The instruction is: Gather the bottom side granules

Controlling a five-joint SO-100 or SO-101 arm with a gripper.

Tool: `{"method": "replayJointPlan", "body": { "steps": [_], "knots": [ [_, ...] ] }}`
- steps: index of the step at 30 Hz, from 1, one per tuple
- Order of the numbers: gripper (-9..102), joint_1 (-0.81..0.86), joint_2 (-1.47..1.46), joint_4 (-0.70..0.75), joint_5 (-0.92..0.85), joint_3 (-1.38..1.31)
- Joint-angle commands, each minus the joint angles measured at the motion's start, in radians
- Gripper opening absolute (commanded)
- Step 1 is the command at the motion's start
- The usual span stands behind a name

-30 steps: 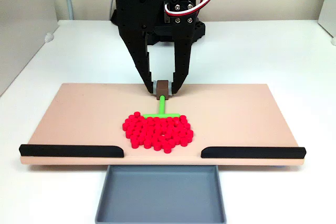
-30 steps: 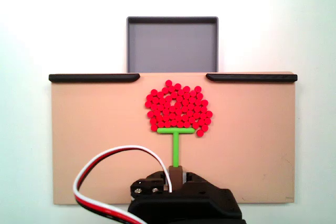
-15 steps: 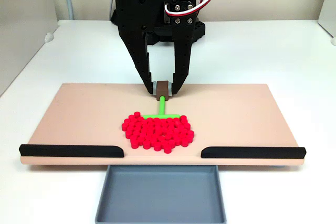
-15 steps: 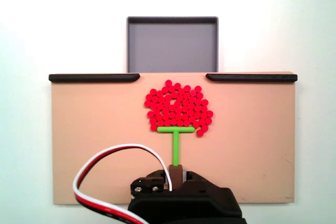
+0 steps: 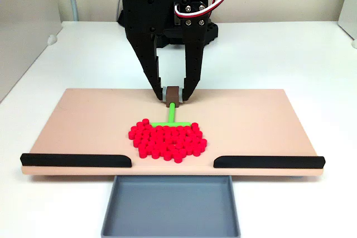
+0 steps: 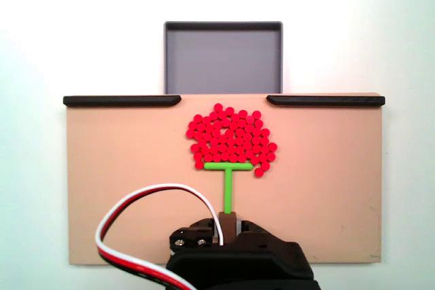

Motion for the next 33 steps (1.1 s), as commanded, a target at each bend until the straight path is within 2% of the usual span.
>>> {"method": "replayJointPlan", "body": {
  "steps": [1,13,26,33],
  "knots": [
    [0,0.0,0.04,0.008,0.017,-0.009],
    [0,-0.029,0.161,0.072,0.046,-0.008],
    [0,-0.032,0.351,0.252,0.057,-0.008],
    [0,-0.009,0.353,0.253,0.017,-0.008]
  ]
}}
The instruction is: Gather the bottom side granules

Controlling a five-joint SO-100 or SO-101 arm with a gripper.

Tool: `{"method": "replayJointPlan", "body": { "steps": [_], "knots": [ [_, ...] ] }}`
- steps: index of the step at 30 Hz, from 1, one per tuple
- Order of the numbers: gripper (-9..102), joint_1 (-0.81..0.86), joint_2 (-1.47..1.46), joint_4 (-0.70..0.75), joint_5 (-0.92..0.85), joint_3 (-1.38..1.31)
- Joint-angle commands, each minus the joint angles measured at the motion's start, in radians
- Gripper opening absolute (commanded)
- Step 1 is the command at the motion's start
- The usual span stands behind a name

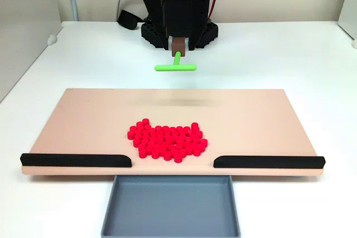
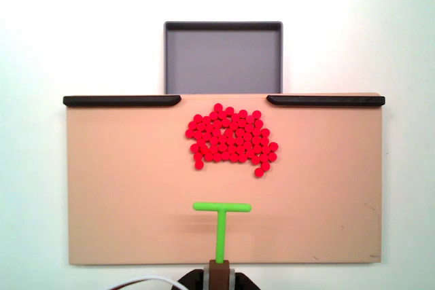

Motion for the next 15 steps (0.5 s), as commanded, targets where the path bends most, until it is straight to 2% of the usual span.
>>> {"method": "replayJointPlan", "body": {
  "steps": [1,15],
  "knots": [
    [0,0.02,0.025,0.002,-0.037,-0.011],
    [0,0.02,0.009,0.0,-0.061,-0.011]
  ]
}}
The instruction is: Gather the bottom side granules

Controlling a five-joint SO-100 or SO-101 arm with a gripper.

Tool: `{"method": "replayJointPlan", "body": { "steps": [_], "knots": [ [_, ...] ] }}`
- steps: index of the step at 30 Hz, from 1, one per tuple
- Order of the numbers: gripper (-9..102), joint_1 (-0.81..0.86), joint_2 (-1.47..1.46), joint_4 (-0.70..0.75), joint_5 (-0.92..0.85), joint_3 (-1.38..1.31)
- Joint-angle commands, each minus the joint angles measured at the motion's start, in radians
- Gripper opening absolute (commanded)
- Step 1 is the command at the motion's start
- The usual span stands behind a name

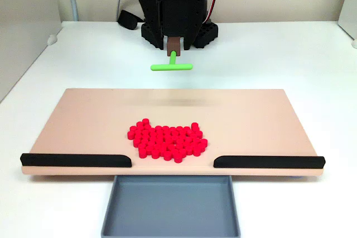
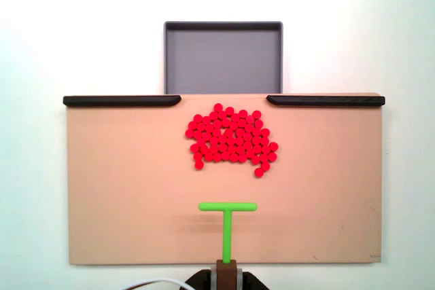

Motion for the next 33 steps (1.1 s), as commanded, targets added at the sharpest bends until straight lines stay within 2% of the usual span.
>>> {"method": "replayJointPlan", "body": {
  "steps": [1,33],
  "knots": [
    [0,-0.008,0.005,0.002,-0.021,-0.009],
    [0,-0.02,-0.009,0.003,0.02,-0.011]
  ]
}}
